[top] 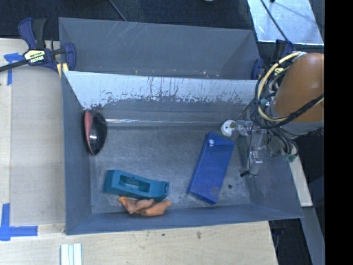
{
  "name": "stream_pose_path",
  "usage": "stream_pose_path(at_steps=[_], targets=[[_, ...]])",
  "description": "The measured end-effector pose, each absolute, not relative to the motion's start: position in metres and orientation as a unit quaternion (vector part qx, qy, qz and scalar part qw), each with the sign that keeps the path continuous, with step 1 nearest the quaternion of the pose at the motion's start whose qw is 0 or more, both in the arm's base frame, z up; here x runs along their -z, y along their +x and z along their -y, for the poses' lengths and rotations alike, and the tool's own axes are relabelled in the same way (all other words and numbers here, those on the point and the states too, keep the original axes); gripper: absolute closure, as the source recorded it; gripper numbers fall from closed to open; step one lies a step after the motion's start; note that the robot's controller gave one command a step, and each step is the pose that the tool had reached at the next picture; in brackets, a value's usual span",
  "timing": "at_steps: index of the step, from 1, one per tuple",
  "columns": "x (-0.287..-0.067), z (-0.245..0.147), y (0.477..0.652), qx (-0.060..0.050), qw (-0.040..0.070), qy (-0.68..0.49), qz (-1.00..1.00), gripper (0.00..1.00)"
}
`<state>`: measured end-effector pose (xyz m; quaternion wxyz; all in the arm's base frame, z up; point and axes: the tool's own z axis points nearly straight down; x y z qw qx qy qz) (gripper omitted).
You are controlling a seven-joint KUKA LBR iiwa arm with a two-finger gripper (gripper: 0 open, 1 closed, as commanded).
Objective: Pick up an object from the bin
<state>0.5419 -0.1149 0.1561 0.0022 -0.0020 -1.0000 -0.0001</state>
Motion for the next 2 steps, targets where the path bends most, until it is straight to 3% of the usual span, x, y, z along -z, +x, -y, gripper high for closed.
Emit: stream_pose_path(at_steps=[2], targets=[[-0.1487,0.1102,0.5491,-0.001,-0.003,0.024,1.000,0.00]])
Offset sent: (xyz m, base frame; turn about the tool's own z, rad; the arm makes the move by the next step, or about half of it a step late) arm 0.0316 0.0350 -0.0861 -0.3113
